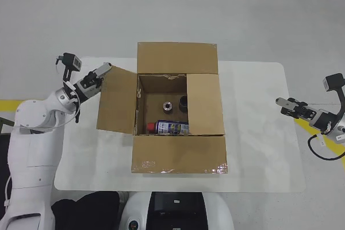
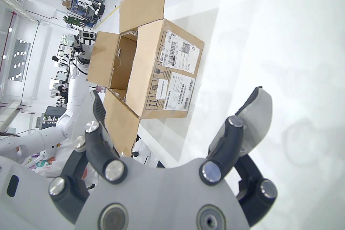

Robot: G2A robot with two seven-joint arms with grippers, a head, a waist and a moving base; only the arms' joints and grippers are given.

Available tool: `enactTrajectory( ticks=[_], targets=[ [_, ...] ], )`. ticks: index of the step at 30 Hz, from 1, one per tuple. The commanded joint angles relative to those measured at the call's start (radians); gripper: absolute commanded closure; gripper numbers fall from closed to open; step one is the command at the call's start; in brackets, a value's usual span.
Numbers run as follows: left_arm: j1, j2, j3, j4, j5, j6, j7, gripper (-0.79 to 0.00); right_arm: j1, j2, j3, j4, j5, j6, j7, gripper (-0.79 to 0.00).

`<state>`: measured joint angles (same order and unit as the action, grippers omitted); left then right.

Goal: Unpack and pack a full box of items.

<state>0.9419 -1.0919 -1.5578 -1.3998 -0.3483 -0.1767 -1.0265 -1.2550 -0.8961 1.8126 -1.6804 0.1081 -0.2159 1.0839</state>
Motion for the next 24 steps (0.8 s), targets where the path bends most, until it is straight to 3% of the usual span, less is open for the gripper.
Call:
enactTrajectory(
  ticks=[1, 11, 24],
  targets=[
    [-0.015, -0.001, 0.015, -0.008, -0.031, 0.006, -0.022, -0.785, 0.0, 0.0, 0.0, 0.0, 0.0, 0.0, 0.0, -0.785],
    [-0.109, -0.011, 0.128, -0.012, -0.08, 0.01, -0.065, -0.785, 0.0, 0.0, 0.0, 0.0, 0.0, 0.0, 0.0, -0.785],
    [-0.202, -0.037, 0.287, 0.069, -0.101, 0.008, -0.053, -0.785, 0.0, 0.0, 0.0, 0.0, 0.0, 0.0, 0.0, -0.785]
  ],
)
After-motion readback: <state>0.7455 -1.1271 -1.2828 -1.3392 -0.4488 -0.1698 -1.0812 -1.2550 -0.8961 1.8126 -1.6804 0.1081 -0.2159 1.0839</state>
